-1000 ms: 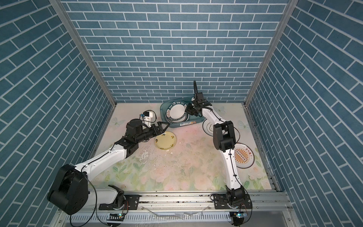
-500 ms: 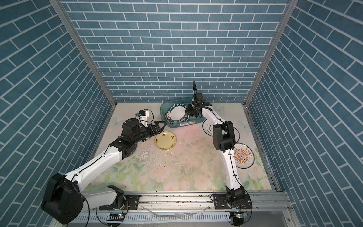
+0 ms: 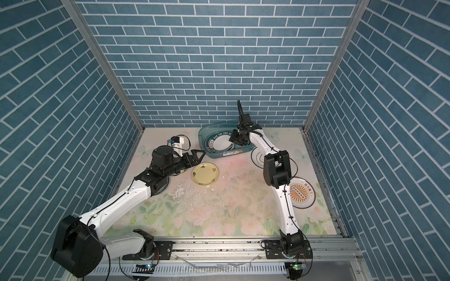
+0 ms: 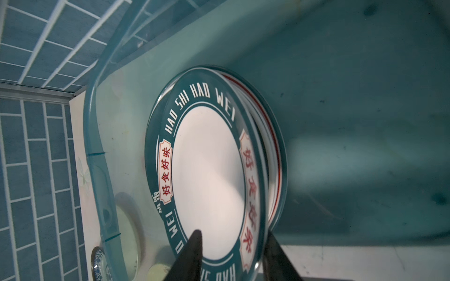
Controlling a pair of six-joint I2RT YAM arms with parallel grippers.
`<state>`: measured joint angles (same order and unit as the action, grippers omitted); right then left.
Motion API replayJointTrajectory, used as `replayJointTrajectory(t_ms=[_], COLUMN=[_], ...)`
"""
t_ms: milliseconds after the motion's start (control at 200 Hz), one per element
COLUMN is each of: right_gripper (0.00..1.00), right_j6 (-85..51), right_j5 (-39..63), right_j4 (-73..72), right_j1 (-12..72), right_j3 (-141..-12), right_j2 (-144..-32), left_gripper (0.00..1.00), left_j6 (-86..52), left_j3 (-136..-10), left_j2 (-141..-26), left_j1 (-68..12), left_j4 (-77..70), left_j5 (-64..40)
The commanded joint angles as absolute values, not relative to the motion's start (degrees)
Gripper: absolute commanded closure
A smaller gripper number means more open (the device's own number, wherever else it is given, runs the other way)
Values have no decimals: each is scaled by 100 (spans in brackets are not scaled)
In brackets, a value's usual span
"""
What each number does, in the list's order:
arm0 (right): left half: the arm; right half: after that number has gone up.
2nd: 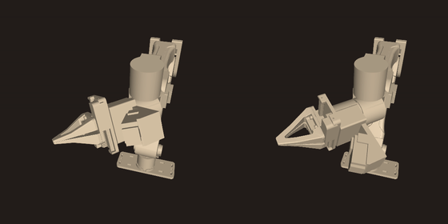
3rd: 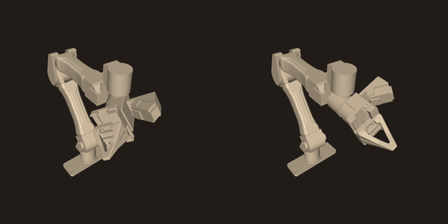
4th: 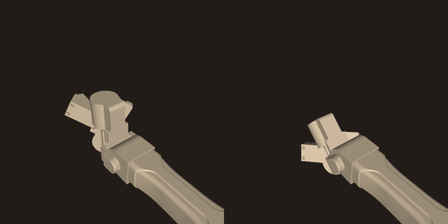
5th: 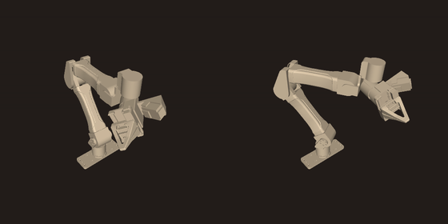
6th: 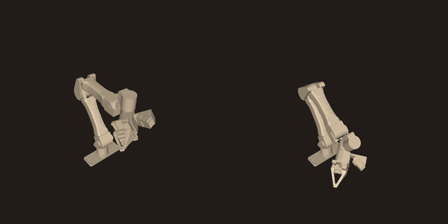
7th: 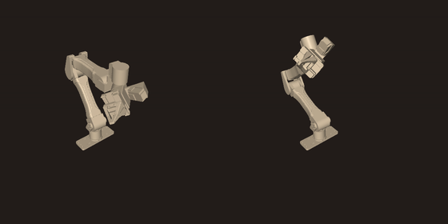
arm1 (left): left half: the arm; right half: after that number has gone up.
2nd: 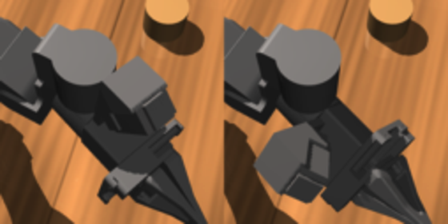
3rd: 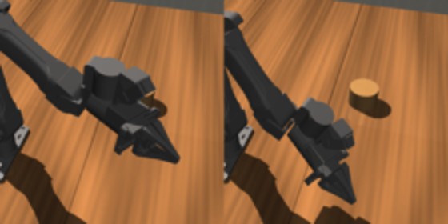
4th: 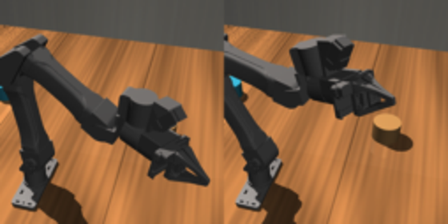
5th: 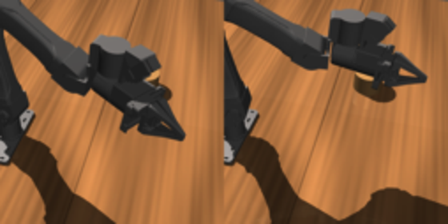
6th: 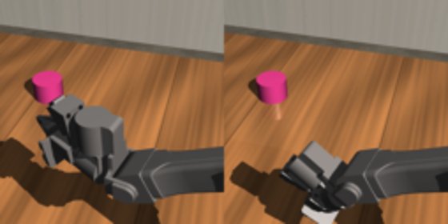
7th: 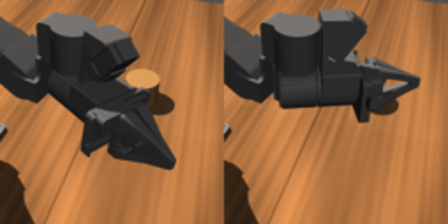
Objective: Place the plates into the plastic bin on the countertop
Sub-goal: Place the plate in the plastic bin.
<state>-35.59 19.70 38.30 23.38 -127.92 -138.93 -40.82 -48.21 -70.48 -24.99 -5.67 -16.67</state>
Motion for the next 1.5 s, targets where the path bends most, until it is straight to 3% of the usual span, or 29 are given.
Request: replayJointTrajectory(t_ms=[0,390,560,780,965,1160,1340,1495], right_gripper=[55,51,51,49,47,45,41,36], right_j6=[-3287,-3096,-3080,-2953,-3087,-3071,-2987,-3247], right_j5=[1991,2433,2533,2715,3117,2659,1639,1230], right_j4=[4244,4835,4471,4100,3159,2555,2883,3061], right_j1=[2381,2434,2435,2469,2478,2470,2394,2103], right_j3=[-13097,-13877,-13458,-12823,-11193,-9482,-8241,-7064], right_j2=[-14060,-14461,-13874,-12731,-11307,-9700,-8326,-7069], left_gripper=[0,0,0,0,1,0,0,0], left_j6=[-3988,-3884,-3728,-3373,-3362,-3470,-4021,-4174], left_j3=[-4983,-5095,-5201,-5318,-5042,-4595,-4167,-4228], left_j2=[-7012,-7032,-6815,-6176,-5575,-5180,-5749,-6640], left_j1=[-2478,-2477,-2474,-2444,-2025,-1599,-1667,-2224], left_j4=[-332,-166,290,1741,2521,2478,1037,194], left_j5=[-1555,-1600,-1327,-127,254,-27,-1191,-1340])
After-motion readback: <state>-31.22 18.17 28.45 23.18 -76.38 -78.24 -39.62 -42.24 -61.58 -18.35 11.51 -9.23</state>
